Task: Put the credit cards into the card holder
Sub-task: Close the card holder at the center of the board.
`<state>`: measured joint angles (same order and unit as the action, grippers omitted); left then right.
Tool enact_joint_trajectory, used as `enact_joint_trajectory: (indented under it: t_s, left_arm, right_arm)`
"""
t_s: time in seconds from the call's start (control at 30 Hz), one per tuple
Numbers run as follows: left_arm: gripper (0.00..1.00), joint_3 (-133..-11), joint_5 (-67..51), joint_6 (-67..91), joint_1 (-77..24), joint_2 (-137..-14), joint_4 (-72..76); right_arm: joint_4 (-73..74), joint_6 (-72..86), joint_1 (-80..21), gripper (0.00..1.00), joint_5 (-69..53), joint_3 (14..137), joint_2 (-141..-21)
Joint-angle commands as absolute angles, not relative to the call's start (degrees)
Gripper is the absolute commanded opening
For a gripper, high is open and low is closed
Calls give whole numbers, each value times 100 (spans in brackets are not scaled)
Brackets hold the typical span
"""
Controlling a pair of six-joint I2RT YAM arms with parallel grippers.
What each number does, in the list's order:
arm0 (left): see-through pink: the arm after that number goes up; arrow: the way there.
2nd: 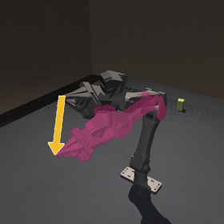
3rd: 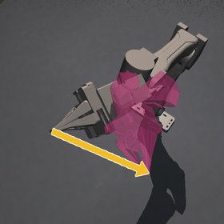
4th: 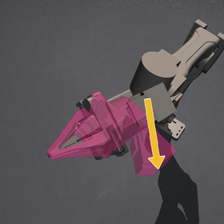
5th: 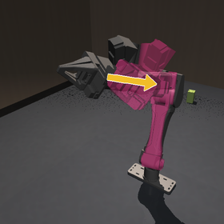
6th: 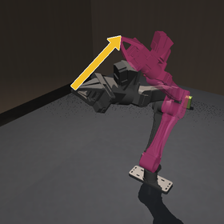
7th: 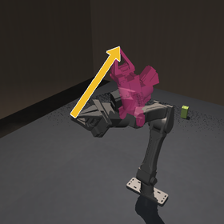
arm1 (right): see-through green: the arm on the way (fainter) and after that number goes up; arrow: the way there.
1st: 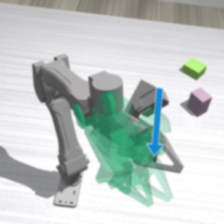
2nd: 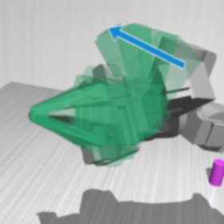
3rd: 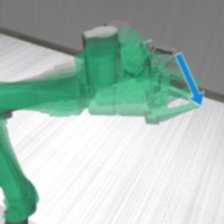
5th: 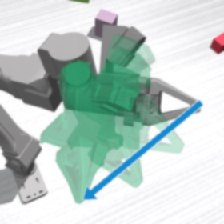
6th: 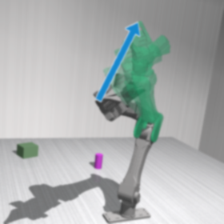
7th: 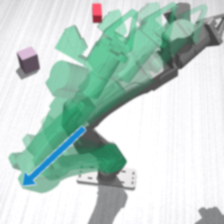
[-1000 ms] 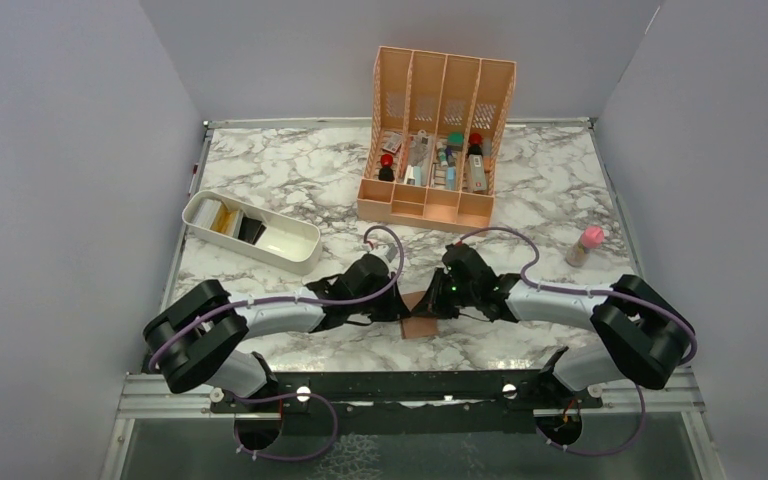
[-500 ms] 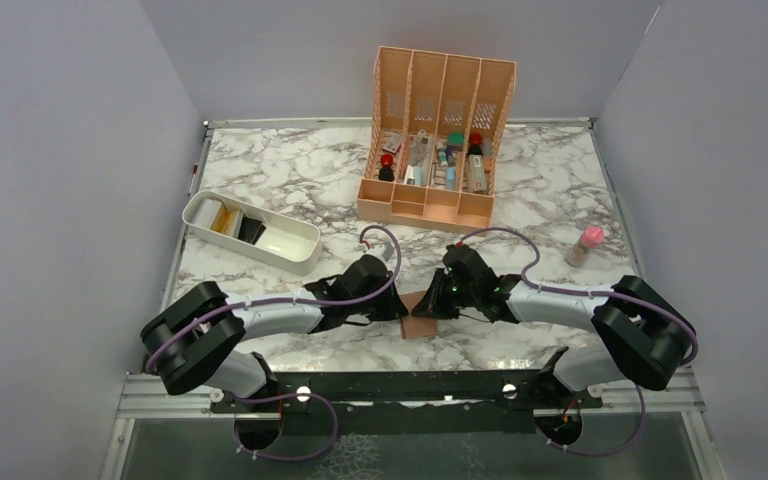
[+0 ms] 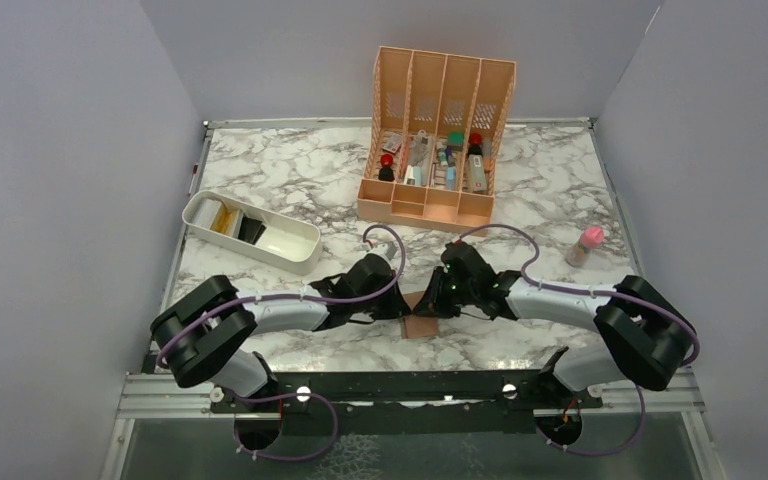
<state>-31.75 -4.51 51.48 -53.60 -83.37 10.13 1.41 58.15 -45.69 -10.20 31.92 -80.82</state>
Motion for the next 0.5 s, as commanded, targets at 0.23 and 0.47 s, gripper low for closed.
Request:
enact_joint_trajectory:
  t_s: [0.23, 0.47]
  left_arm:
    - [1, -3261, -308, 4983, -5370, -8659, 672]
    - [1, -3261, -308, 4992, -5372, -8615, 666]
  right_arm:
    - [2250, 4826, -4596, 24, -65, 3702, -7244]
    - [1952, 4485, -4597, 5, -311, 3948, -7194]
